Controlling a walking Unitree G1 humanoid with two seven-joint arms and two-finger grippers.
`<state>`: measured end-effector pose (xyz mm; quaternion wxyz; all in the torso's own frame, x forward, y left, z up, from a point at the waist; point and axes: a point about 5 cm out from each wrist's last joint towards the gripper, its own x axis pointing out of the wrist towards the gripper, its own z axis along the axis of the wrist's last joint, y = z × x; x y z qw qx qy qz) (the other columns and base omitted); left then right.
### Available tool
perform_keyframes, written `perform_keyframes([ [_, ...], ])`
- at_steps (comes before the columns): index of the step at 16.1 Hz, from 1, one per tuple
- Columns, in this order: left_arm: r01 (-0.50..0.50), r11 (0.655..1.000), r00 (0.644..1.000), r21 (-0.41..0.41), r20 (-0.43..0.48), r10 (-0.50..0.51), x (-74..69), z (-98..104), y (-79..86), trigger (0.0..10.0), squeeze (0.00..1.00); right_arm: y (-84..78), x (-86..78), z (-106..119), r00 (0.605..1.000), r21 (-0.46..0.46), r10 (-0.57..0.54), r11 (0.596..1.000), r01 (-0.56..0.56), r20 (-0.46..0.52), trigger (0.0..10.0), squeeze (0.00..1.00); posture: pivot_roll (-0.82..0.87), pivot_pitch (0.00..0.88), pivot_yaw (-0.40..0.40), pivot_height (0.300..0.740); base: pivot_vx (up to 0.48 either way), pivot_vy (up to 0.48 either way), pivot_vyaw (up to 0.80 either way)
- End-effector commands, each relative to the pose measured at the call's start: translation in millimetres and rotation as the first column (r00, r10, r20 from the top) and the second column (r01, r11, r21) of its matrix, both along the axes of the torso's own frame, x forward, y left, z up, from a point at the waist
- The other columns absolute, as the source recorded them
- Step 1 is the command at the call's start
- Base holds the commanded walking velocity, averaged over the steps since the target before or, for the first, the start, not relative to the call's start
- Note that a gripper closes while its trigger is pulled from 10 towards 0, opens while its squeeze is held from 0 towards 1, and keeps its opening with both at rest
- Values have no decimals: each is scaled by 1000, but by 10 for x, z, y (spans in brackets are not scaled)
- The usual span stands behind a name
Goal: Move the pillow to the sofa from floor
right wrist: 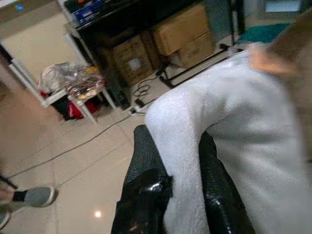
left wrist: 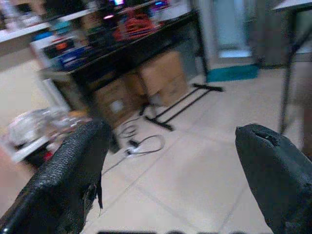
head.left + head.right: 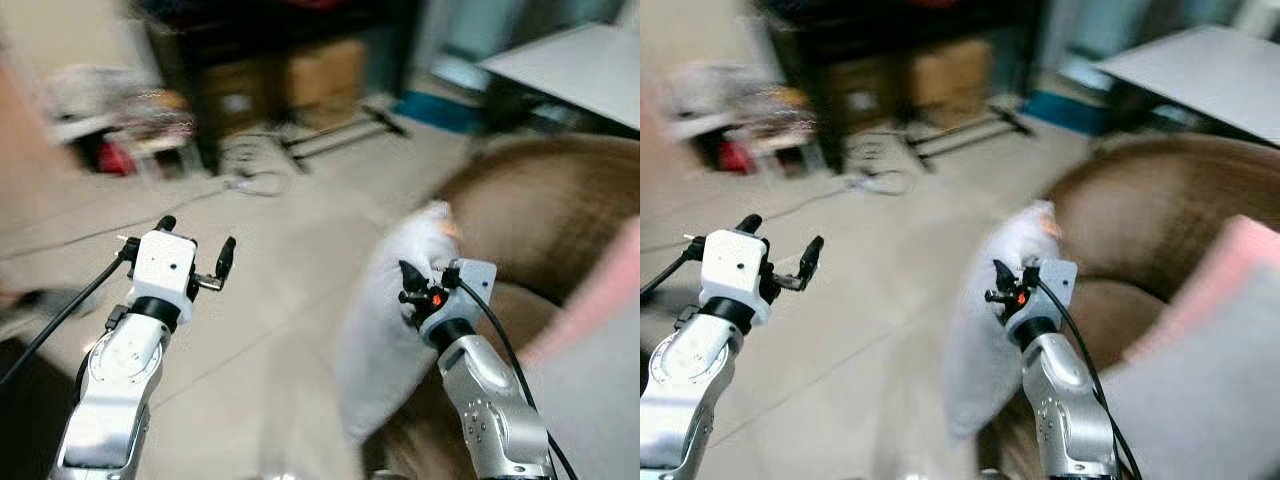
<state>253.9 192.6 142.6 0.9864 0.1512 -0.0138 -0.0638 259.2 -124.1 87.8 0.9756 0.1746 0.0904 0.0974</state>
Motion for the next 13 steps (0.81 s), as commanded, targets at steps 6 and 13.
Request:
perform_keyframes([
  [6, 12, 1000, 1000, 0, 23, -12, -54, 51, 38, 10000, 0, 172, 173, 296, 981, -4, 119, 993, -120, 155, 10000, 0, 44, 0, 17, 740, 43, 0, -400],
  [13, 17, 1000, 1000, -11, 21, -17, -62, 49, 41, 10000, 0, 158, 207, 310, 980, -16, 114, 994, -113, 161, 10000, 0, 42, 0, 14, 740, 263, 0, 0],
])
